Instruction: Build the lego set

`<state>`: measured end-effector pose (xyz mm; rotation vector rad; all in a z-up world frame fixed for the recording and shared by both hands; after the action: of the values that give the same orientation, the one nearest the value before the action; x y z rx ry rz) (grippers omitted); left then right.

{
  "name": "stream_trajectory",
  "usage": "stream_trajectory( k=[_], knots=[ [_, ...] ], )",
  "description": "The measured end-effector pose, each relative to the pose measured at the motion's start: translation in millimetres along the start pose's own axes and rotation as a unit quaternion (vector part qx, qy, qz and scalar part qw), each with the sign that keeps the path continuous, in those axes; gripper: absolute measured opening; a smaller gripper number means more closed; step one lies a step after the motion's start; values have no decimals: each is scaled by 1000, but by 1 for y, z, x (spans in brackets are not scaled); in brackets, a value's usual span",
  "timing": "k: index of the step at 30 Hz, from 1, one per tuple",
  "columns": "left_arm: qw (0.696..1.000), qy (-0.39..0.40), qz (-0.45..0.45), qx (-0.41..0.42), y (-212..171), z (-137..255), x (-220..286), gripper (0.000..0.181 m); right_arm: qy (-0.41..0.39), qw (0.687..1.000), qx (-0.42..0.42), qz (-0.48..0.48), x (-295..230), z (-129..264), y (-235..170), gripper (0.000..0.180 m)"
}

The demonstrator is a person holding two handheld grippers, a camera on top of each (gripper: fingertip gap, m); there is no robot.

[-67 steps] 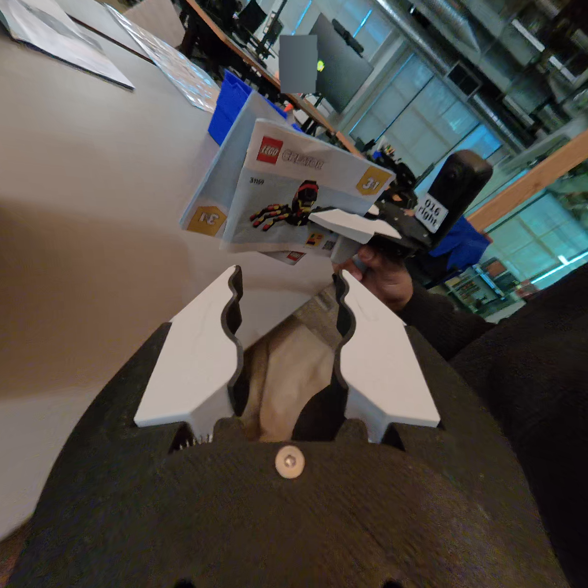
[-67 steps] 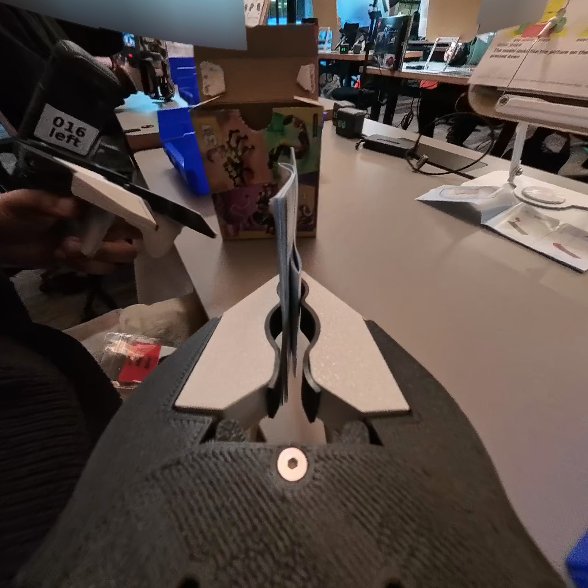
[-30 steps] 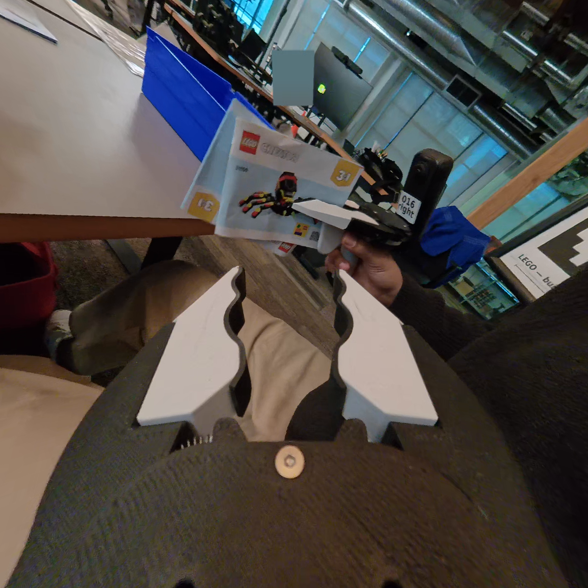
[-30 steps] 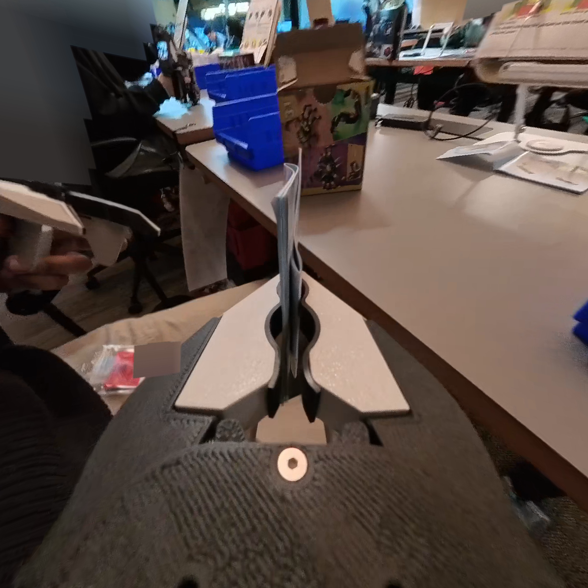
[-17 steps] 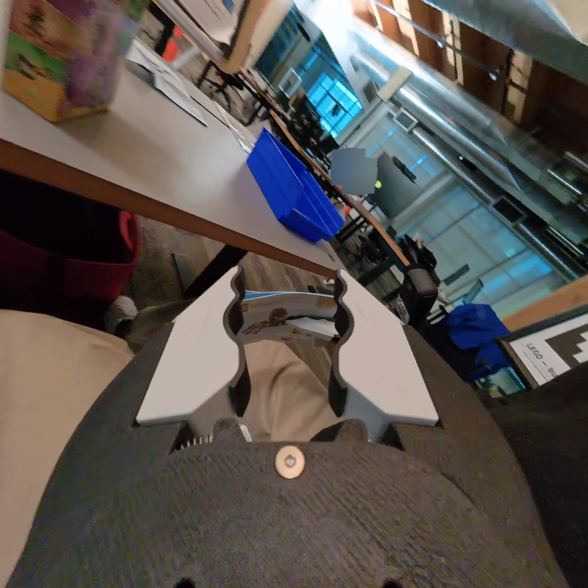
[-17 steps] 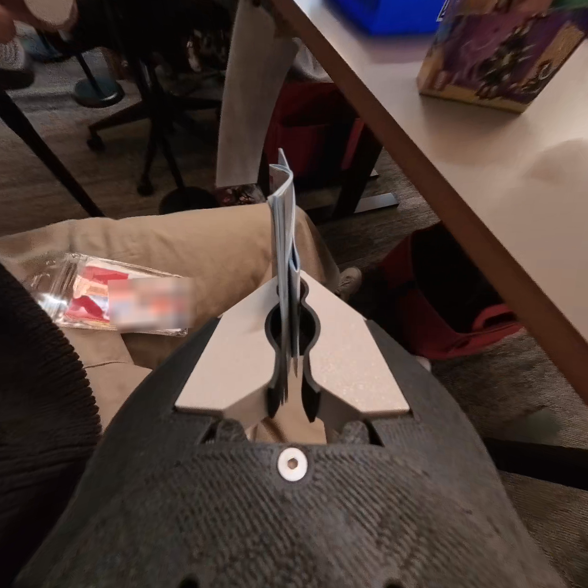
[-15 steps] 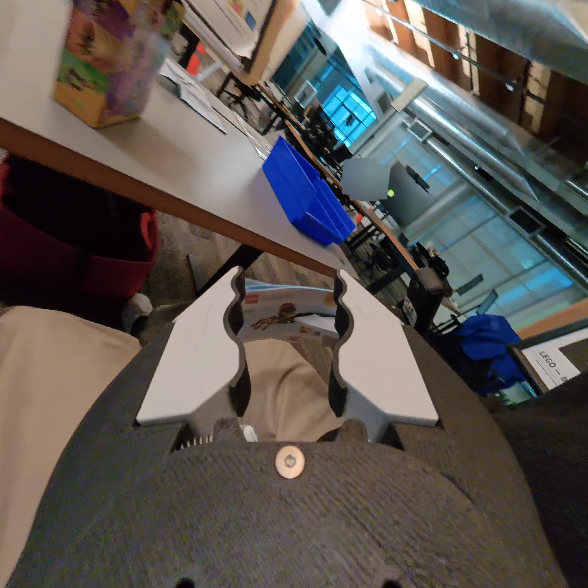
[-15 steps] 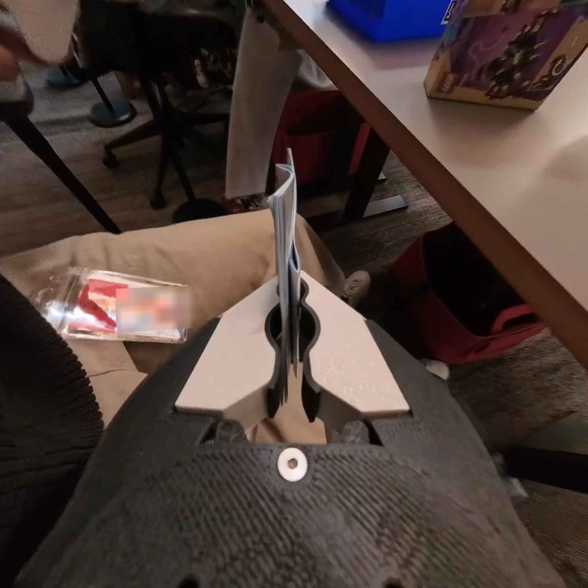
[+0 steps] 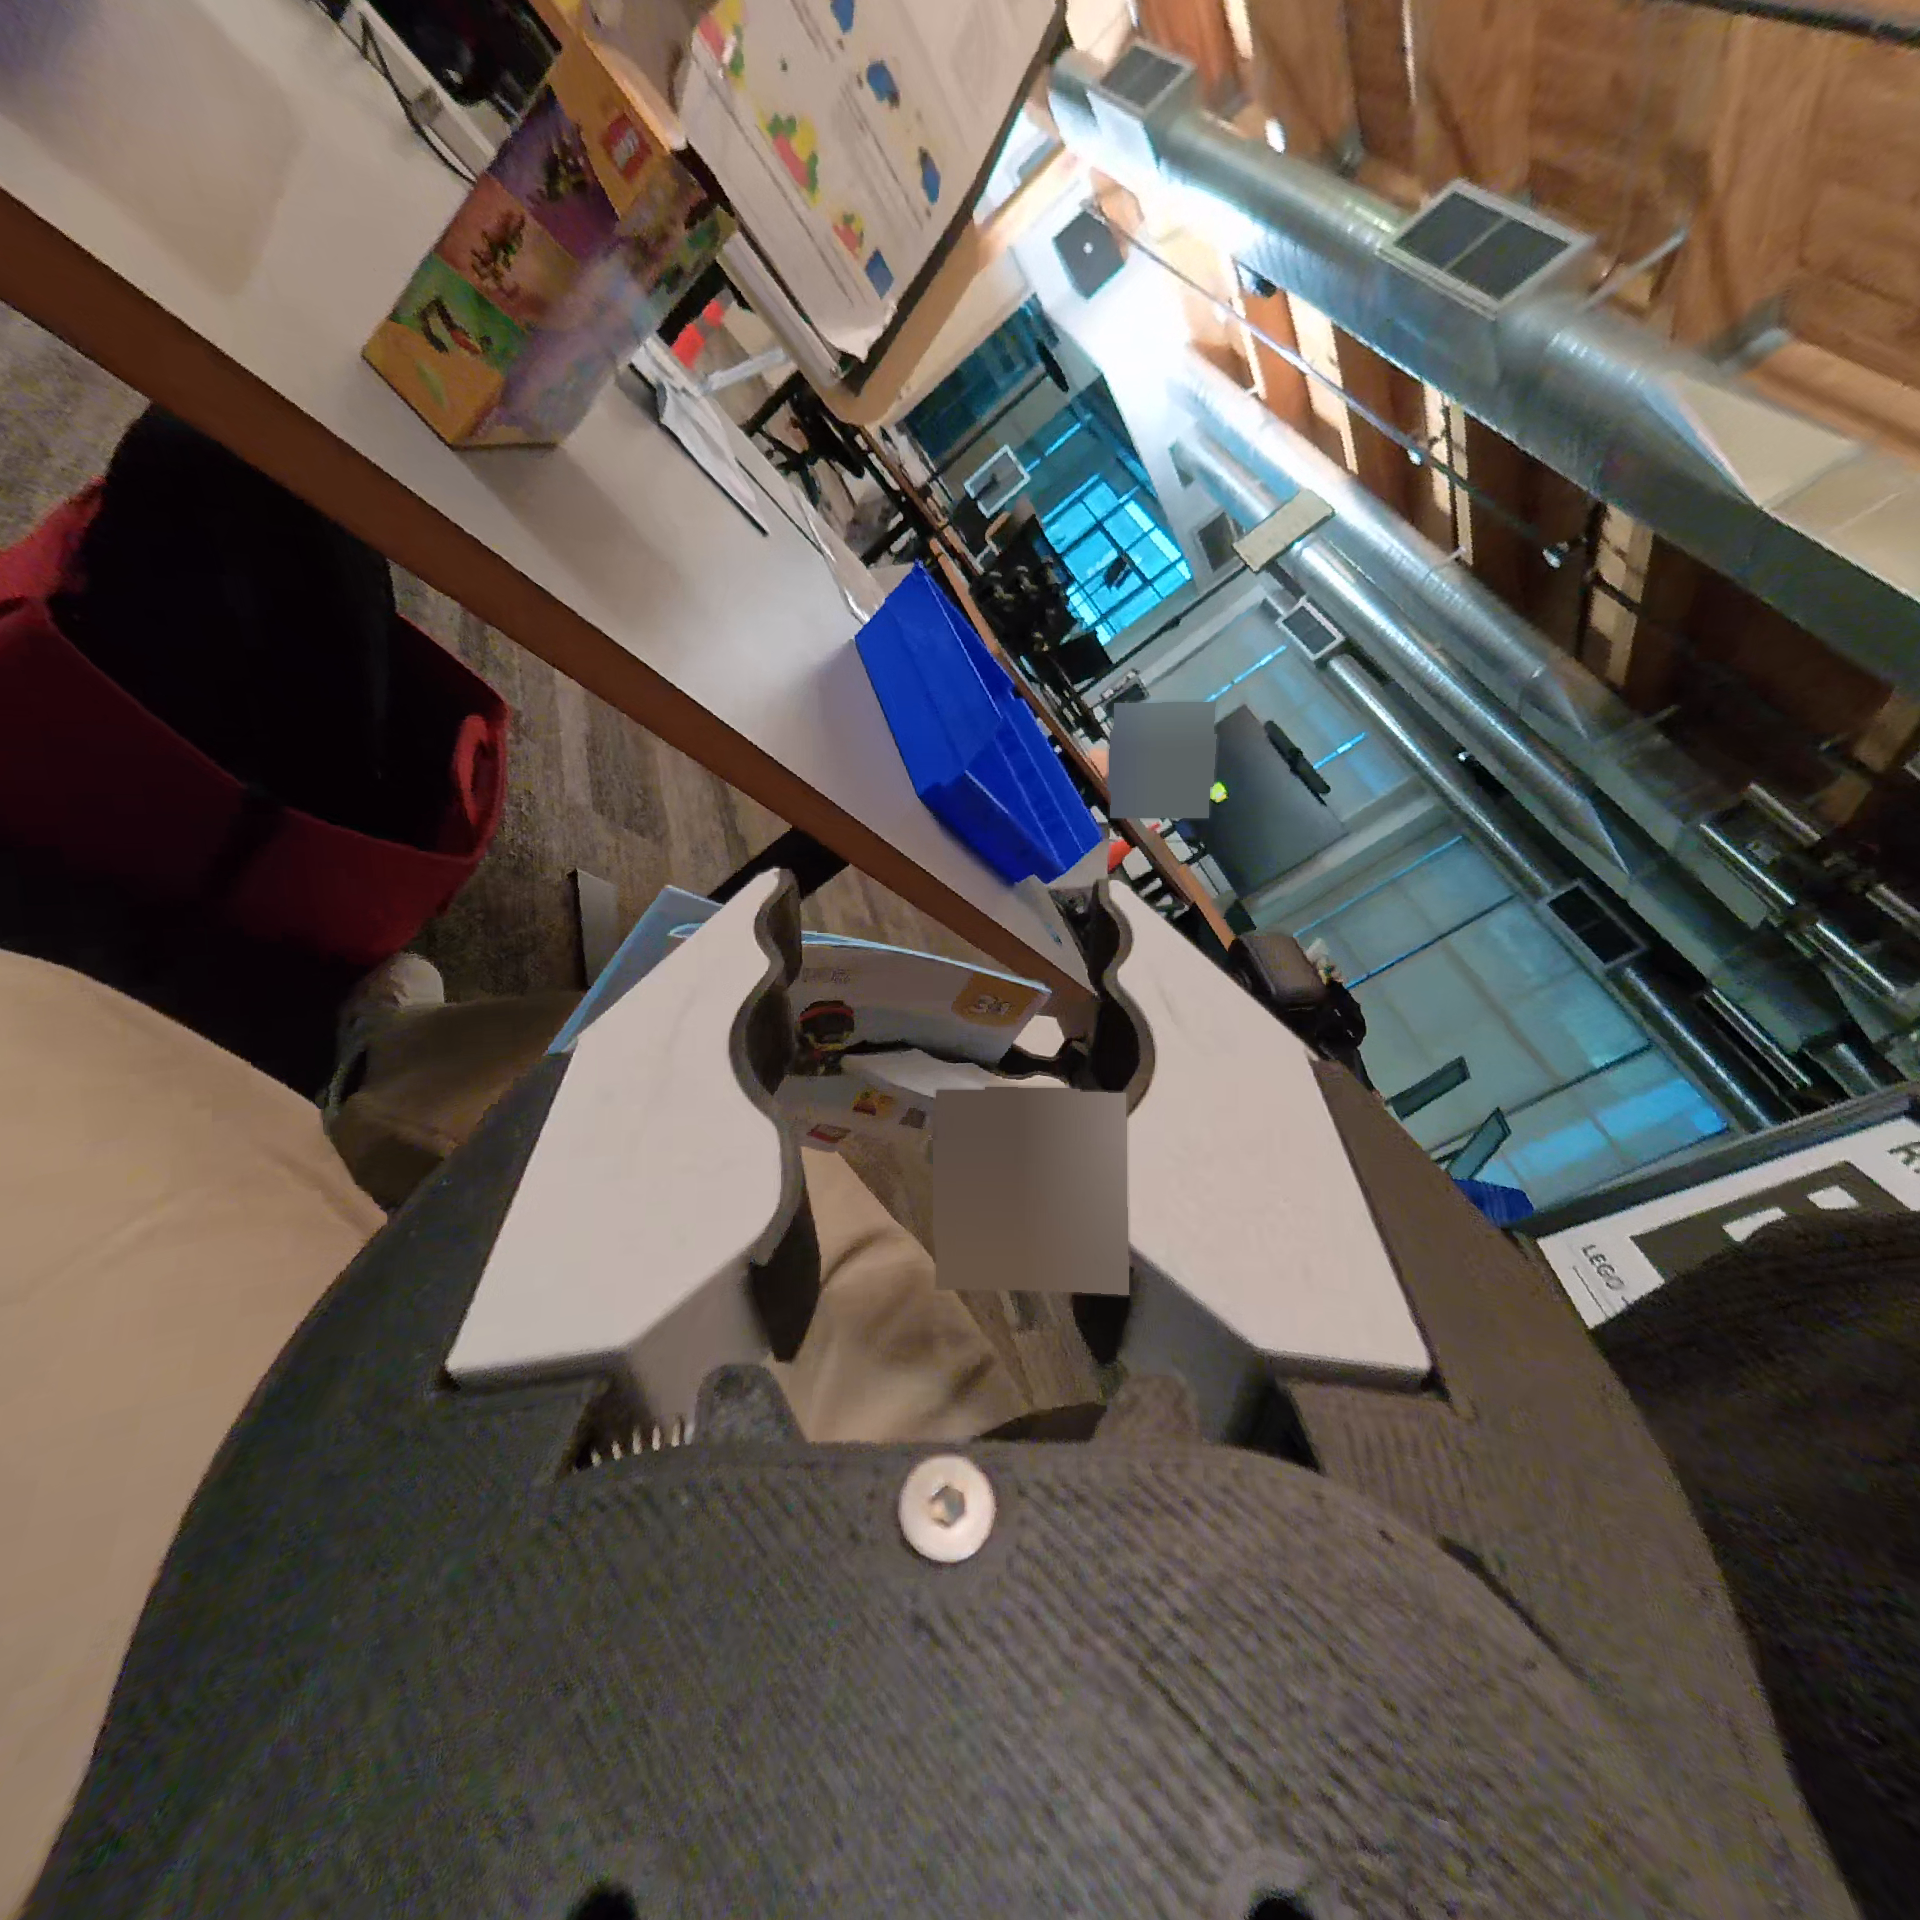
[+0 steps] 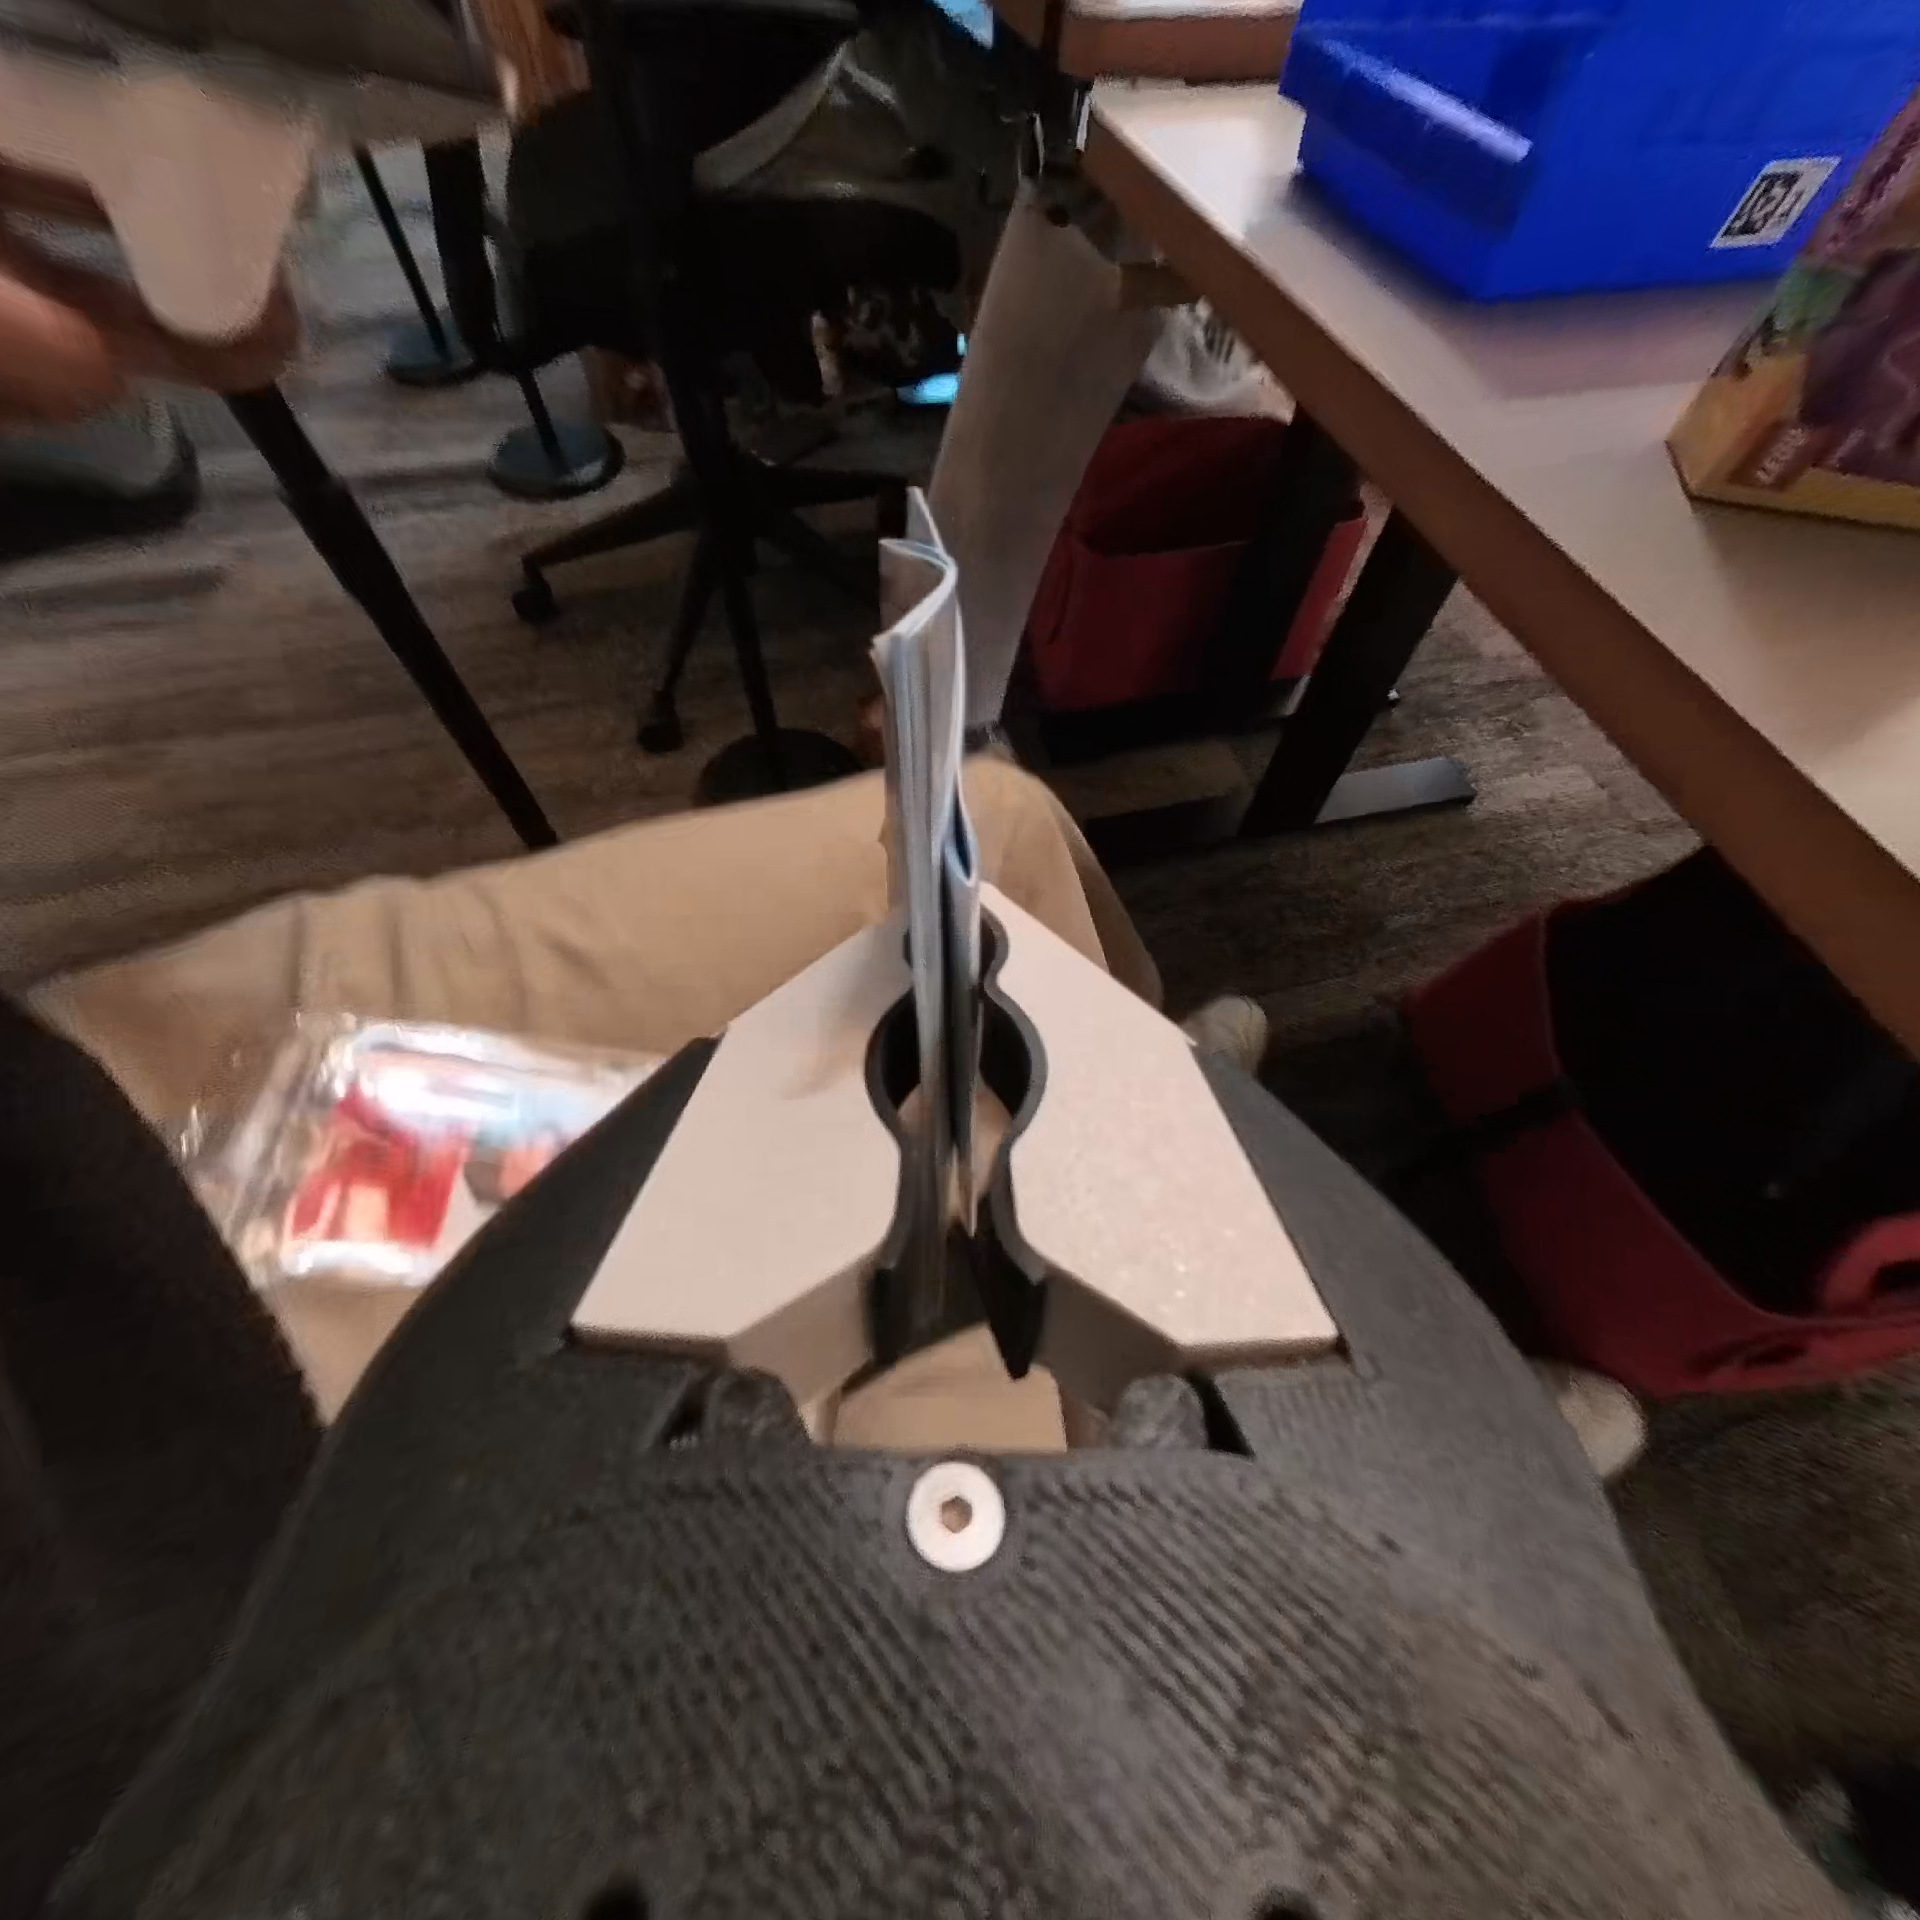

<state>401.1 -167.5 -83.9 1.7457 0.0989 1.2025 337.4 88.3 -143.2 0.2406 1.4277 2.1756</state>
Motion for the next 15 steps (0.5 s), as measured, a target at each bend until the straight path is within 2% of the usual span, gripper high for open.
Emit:
stream_trajectory(
  k=[2, 5, 7, 10, 12, 14, 15],
  knots=[
    [1000, 20, -14, 16, 3, 1, -2, 53, 13, 999, 39, -28, 6, -16, 18, 1],
    [995, 66, -48, 58, 12, 3, -5, 52, 11, 990, 119, -78, 22, -60, 68, 0],
    [991, 80, -71, 76, 19, 1, -6, 52, -78, 983, 146, -84, 41, -103, 112, 0],
    [992, 67, -91, 50, 21, -12, -11, 50, -188, 957, 220, 20, 67, -169, 191, 0],
    [997, 38, -73, 4, 17, -25, -18, 50, -231, 937, 251, 77, 87, -212, 241, 0],
    [999, 13, -40, -33, 10, -36, -28, 50, -258, 935, 223, 98, 113, -262, 280, 1],
    [999, 2, -21, -42, 9, -40, -33, 49, -274, 939, 188, 87, 128, -287, 291, 13]
  ],
)
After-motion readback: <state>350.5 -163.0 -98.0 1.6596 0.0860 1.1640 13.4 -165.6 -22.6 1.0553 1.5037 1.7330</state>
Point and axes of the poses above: each gripper's, where its closed fingertips meet, z back along the fingers, y out of its top, x = y × z across the jaws, the point moved 10 cm from there along z, back along the fingers, and after that the axes turned 10 degrees about -z, right-handed, at the moved point
